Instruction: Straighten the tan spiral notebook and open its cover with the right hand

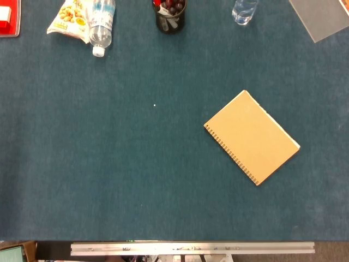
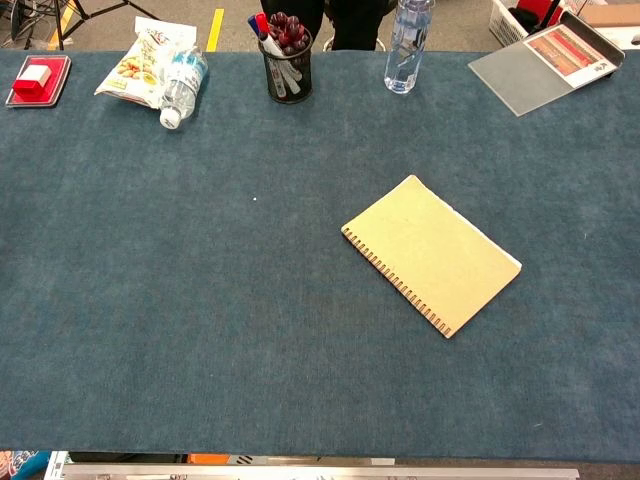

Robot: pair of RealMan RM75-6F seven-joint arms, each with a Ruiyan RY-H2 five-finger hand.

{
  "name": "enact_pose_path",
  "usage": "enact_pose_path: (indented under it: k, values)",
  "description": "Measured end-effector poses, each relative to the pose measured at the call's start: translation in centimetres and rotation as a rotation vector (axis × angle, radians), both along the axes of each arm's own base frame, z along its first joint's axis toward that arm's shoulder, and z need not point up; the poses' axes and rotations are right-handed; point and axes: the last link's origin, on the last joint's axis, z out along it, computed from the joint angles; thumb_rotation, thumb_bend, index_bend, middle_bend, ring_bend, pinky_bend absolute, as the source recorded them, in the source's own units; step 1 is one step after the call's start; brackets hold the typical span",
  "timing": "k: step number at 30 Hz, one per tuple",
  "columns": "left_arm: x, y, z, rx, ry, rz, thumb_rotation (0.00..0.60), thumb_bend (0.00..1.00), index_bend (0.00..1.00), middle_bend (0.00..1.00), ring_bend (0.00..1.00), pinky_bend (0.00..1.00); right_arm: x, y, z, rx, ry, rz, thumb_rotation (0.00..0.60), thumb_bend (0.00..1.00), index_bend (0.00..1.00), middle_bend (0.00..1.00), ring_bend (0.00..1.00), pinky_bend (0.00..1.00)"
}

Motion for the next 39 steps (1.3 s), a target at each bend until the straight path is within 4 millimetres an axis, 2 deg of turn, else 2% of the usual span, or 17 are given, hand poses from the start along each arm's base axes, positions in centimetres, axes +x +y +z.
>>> enact_pose_path:
  k: [13, 28, 39]
  values:
    - [-0.5, 0.0, -0.1, 0.000, -0.013, 0.016, 0.600, 0.36, 0.25, 0.06, 0.11, 0.28, 0.2, -0.4, -0.4, 0.011, 0.006, 0.017, 0.600, 0.23, 0.36, 0.22, 0.16, 0.30]
    - [-1.3, -0.4, -0.1, 0.004, -0.025, 0.026, 0.600, 0.36, 0.25, 0.06, 0.11, 0.28, -0.2, -1.2, -2.1, 0.041, 0.081, 0.061, 0.600, 0.23, 0.36, 0.22, 0.16, 0.29]
    - [-1.7, -0.8, -0.1, 0.002, -0.030, 0.033, 0.600, 0.36, 0.25, 0.06, 0.11, 0.28, -0.6, -3.1, -5.5, 0.095, 0.152, 0.109, 0.600, 0.23, 0.36, 0.22, 0.16, 0.29]
